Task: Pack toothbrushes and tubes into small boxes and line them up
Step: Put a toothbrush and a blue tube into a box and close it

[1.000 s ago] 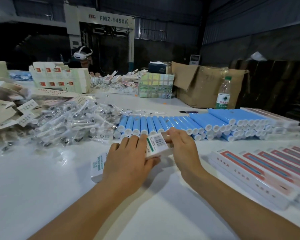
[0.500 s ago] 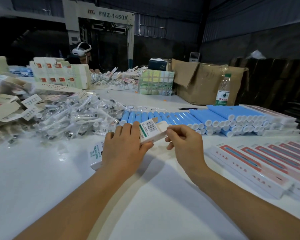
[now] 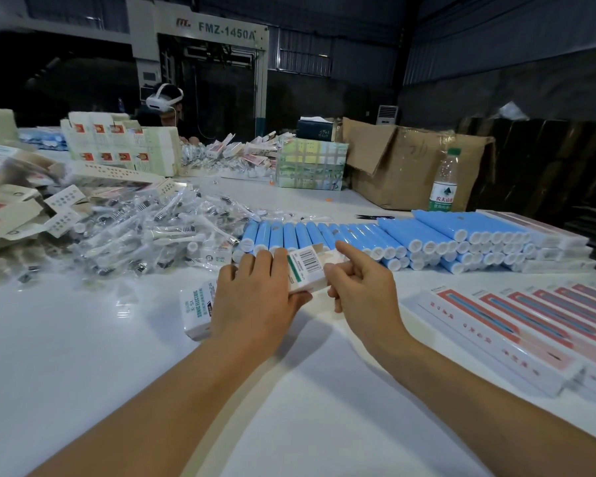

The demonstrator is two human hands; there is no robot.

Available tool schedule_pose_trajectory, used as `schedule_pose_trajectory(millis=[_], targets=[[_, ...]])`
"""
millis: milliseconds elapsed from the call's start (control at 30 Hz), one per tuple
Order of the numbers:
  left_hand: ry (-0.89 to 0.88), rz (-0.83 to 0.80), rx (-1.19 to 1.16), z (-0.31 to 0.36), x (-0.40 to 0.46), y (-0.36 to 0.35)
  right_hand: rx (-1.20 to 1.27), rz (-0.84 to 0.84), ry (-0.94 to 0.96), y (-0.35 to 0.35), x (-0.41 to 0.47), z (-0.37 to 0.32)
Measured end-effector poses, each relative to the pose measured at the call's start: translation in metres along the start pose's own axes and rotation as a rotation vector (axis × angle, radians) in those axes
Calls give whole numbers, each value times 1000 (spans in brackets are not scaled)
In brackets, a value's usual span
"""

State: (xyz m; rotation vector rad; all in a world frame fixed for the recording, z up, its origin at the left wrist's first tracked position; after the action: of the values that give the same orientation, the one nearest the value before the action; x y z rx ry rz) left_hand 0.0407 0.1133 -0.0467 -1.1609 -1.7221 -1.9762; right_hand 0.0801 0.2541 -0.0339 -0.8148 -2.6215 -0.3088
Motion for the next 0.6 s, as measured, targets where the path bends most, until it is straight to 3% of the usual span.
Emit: schedule_pose_trajectory(millis=[300,433,600], targets=[[-90,-34,32,10,-4,-2,-256,-36,-33,1,9,-1],[-81,-22,43,12,-6,2,-188,-33,-43,1,5,-2],[-72,0,92,15,-9,7,-2,-67,-213,-1,3,-8]])
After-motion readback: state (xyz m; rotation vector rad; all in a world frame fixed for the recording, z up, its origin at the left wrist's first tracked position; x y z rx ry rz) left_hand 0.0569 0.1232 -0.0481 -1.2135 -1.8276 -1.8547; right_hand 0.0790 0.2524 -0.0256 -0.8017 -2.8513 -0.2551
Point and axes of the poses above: each hand's wrist, its own x-axis towards the middle knuckle, its own y-axis out of the back of the hand, z = x × y, the point moved 1 cm from there along x, towards the middle knuckle, and after that the axes turned 8 degrees about z, right-handed, at the moved point
